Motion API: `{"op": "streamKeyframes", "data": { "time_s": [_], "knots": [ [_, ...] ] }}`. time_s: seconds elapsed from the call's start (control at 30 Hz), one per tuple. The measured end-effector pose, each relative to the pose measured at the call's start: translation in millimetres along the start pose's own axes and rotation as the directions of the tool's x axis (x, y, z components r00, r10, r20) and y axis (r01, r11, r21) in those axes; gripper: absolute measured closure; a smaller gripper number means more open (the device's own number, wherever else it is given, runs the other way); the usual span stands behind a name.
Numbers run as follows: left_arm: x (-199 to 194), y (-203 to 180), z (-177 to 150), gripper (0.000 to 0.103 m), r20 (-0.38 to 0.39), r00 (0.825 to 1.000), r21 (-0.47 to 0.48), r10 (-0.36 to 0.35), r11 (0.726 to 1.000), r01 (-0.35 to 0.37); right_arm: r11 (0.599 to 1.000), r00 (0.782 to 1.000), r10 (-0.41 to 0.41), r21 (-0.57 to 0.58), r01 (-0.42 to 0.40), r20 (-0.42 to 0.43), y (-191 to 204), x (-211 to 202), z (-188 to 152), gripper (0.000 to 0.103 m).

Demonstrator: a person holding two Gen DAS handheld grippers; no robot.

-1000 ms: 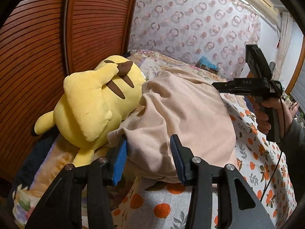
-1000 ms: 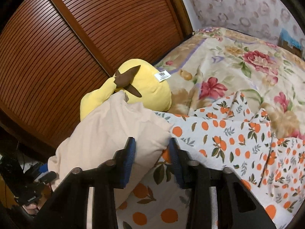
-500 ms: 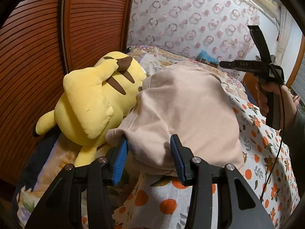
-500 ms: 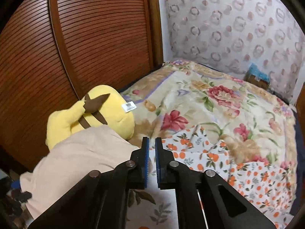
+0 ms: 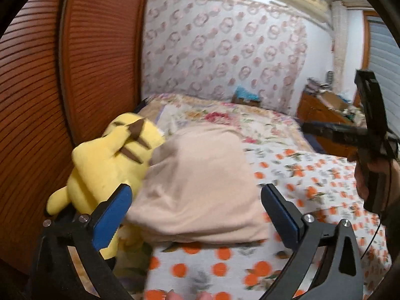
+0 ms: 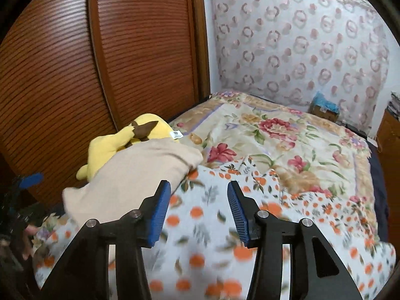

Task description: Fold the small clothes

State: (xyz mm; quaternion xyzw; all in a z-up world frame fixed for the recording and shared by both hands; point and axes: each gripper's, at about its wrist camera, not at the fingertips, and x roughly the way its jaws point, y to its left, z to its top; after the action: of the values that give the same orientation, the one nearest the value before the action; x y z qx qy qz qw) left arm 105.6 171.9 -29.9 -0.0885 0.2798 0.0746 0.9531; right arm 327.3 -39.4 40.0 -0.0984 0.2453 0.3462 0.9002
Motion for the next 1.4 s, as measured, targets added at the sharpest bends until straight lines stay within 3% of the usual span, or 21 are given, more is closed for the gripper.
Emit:
{"op": "streamKeyframes", "data": {
  "time_s": [0.07,0.33,0.5,0.63,0.73,0.87,1.07,1.4],
  "knots": [
    [-7.6,-16.6,2.4,0.000,0.015,1.000,0.019,-0.026,0.999,0.026,1.000,1.000,-0.011,0.006,0.011,0.022,3.3,-28.2,-13.7,0.043],
    [-41.7,-78.4,9.1,0.000,0.085,0.990,0.094,-0.109,0.990,0.101,0.996,0.994,-0.084,0.045,0.081,0.075,16.4,-130.7,-62.9,0.040],
    [-63.5,-112.0,16.5,0.000,0.124,0.982,0.139,-0.145,0.982,0.128,0.985,0.979,-0.161,0.080,0.151,0.127,33.1,-190.5,-84.5,0.040],
    [-83.3,-136.0,20.5,0.000,0.157,0.974,0.166,-0.164,0.976,0.138,0.968,0.953,-0.243,0.112,0.226,0.181,48.7,-233.4,-99.6,0.038],
    [-92.0,-148.8,22.3,0.000,0.165,0.973,0.186,-0.161,0.974,0.130,0.954,0.932,-0.292,0.138,0.268,0.213,55.5,-260.6,-108.0,0.027],
    [-99.5,-160.7,23.5,0.000,0.175,0.972,0.202,-0.158,0.972,0.122,0.937,0.909,-0.338,0.178,0.300,0.245,59.7,-290.0,-119.9,0.023],
    [-104.3,-168.0,24.5,0.000,0.172,0.969,0.203,-0.178,0.969,0.142,0.921,0.889,-0.377,0.210,0.329,0.259,72.6,-313.2,-136.1,0.022],
    [-111.3,-173.8,22.5,0.000,0.180,0.966,0.204,-0.188,0.968,0.150,0.909,0.882,-0.397,0.239,0.341,0.252,82.4,-287.1,-128.6,0.022]
  ]
}}
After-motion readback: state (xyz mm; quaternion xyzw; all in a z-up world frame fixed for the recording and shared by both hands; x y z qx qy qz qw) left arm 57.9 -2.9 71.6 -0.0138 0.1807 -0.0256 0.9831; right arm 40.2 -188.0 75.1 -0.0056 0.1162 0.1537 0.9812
